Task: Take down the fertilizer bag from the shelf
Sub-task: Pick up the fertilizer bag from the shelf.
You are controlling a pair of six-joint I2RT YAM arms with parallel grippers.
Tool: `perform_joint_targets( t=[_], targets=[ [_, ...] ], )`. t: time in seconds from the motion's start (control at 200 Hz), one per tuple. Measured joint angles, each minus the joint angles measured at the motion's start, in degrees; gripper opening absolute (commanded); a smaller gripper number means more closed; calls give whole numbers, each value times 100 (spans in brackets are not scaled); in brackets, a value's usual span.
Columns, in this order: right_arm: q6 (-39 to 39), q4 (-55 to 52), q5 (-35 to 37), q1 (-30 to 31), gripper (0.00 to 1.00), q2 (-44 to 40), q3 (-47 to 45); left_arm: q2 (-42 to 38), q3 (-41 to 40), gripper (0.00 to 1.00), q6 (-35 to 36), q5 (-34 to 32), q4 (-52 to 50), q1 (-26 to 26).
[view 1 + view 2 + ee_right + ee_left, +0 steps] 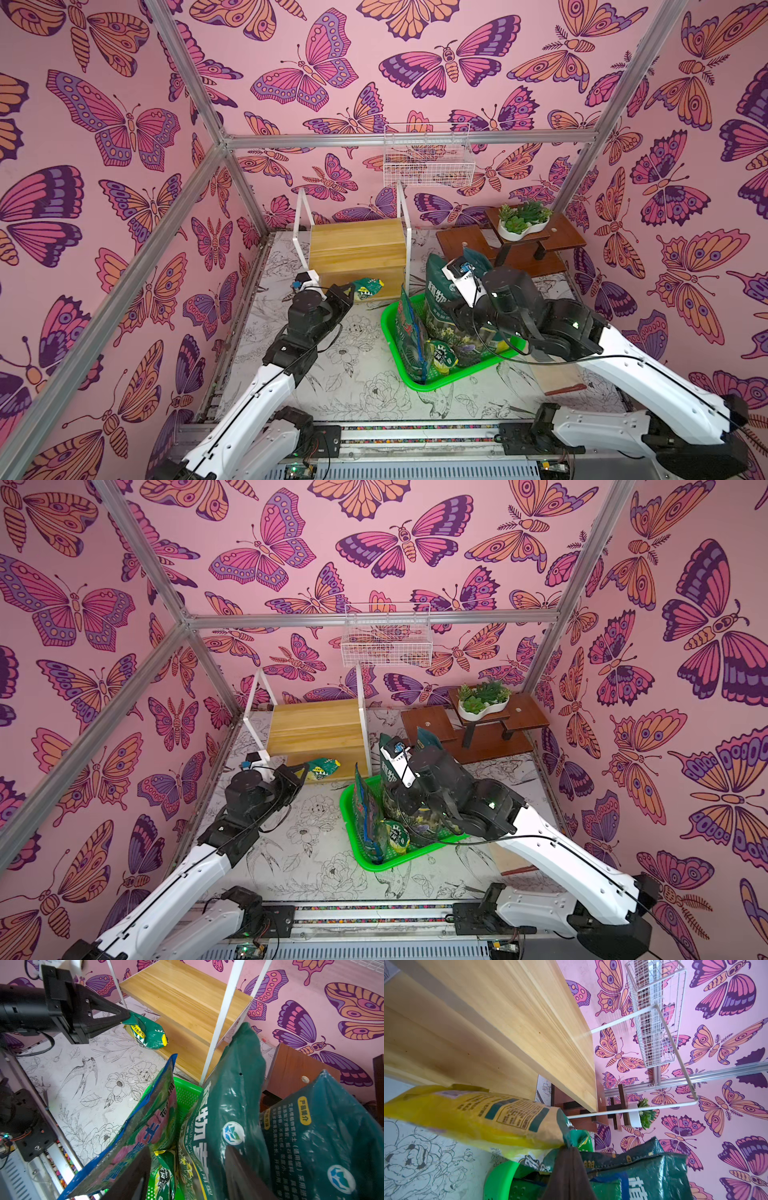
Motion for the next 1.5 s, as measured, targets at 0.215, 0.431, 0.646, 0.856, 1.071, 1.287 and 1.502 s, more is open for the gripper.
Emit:
perform_joint_targets(
  t=[0.215,0.431,0.646,0.856,1.071,1.287,1.502],
  targets=[
    [-190,-107,-374,0,73,144,374,-184,914,0,42,507,-627,-2],
    [-387,-105,-807,0,77,470,807,-105,1945,0,85,1158,-903,-2],
    [-581,-101,-1167,0,88,780,1200,79,2332,0,24,1794,-1104,-11],
    [-697,63,-1574,0,90,809,1355,306,2614,0,-22,2347,-1307,-52],
    [-702,205,-1790,0,88,1005,1473,557,2951,0,-48,2813,-1331,-199],
    [-715,291,-1799,0,85,1198,1484,684,3032,0,-46,3112,-1355,-509],
    [-726,496,-1670,0,67,1198,1484,907,3237,0,-39,3401,-1370,-796]
  ],
)
